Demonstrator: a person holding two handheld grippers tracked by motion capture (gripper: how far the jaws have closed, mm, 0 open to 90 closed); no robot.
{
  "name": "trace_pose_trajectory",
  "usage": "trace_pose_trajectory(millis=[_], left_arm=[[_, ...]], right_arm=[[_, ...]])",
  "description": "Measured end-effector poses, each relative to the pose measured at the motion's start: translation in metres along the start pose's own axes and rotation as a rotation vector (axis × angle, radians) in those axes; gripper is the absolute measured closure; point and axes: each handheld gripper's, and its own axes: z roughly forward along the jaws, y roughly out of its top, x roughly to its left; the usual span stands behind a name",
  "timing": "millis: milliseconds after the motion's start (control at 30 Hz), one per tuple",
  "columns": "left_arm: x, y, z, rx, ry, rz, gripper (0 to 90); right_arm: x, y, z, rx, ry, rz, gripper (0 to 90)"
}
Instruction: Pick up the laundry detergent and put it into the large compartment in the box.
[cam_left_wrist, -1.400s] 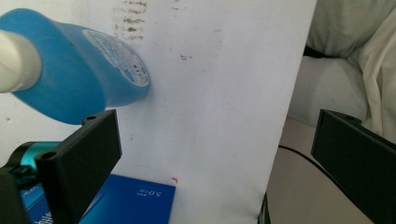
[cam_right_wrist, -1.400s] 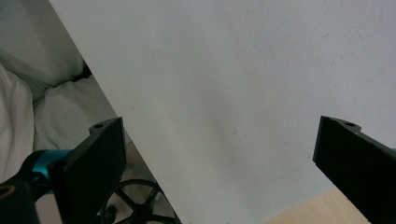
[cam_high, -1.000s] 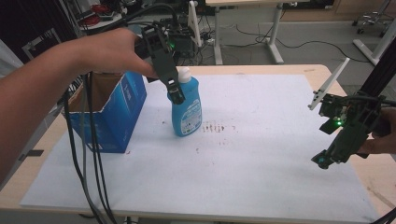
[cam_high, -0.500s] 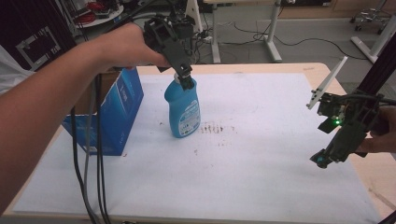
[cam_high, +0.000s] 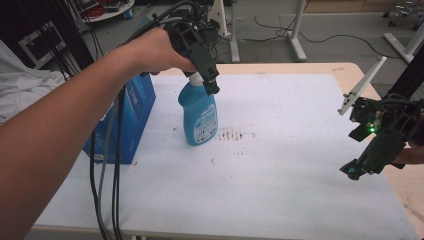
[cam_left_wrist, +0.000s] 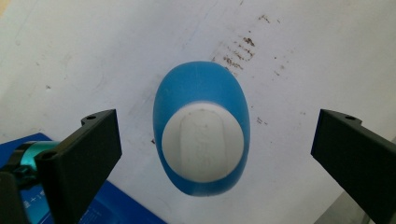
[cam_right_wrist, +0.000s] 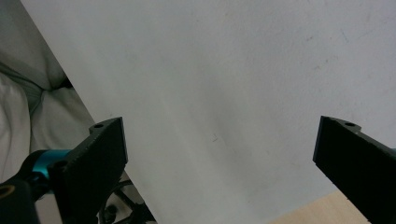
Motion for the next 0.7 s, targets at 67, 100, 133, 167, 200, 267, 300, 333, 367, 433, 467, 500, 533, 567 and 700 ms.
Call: trace_pose_trajectory(millis=[67,100,133,167,200,267,300,333,367,433,467,500,533,567,700], left_arm=[[0.003,0.000,0.004,0.005,0.004,0.001,1.7],[0.004,-0.001,0.005,0.004,0.002,0.002,1.7],[0.005,-0.001,0.007,0.002,-0.001,-0.004,1.6],[0.007,-0.002,0.009,0.005,-0.002,-0.007,1.7],[0.008,-0.002,0.010,0.007,-0.003,-0.007,1.7],[0.009,-0.003,0.014,0.003,-0.004,-0.022,1.7],[0.010,-0.004,0.015,0.004,-0.005,-0.023,1.7],[0.010,-0.004,0.017,0.002,-0.007,-0.024,1.7],[0.010,-0.005,0.018,-0.001,-0.008,-0.031,1.7],[0.010,-0.005,0.022,0.002,-0.008,-0.034,1.7],[0.010,-0.006,0.024,0.008,-0.011,-0.032,1.7],[0.009,-0.006,0.026,0.007,-0.008,-0.036,1.7],[0.010,-0.006,0.027,0.007,-0.007,-0.033,1.7],[0.009,-0.007,0.029,0.005,-0.008,-0.039,1.7],[0.009,-0.008,0.033,0.009,-0.009,-0.049,1.7]], right_arm=[[-0.001,-0.001,0.001,-0.001,-0.001,0.000,2.1],[-0.001,-0.001,0.001,-0.001,-0.001,0.001,2.1],[-0.001,-0.001,0.001,-0.003,0.000,-0.001,2.1],[-0.002,-0.002,0.001,-0.003,0.002,0.000,2.1],[-0.002,-0.003,0.001,-0.001,0.002,0.004,2.1],[-0.003,-0.003,0.002,-0.001,0.003,0.007,2.1],[-0.004,-0.003,0.002,0.001,0.005,0.011,2.1],[-0.004,-0.003,0.003,-0.001,0.003,0.009,2.1],[-0.005,-0.003,0.003,0.000,0.004,0.009,2.1],[-0.005,-0.003,0.003,0.000,0.006,0.008,2.1],[-0.005,-0.003,0.004,0.001,0.006,0.010,2.1],[-0.005,-0.002,0.004,0.003,0.008,0.010,2.1],[-0.006,-0.002,0.004,0.000,0.007,0.008,2.1],[-0.006,-0.003,0.005,-0.001,0.007,0.006,2.1],[-0.006,-0.004,0.006,0.001,0.010,0.011,2.1]])
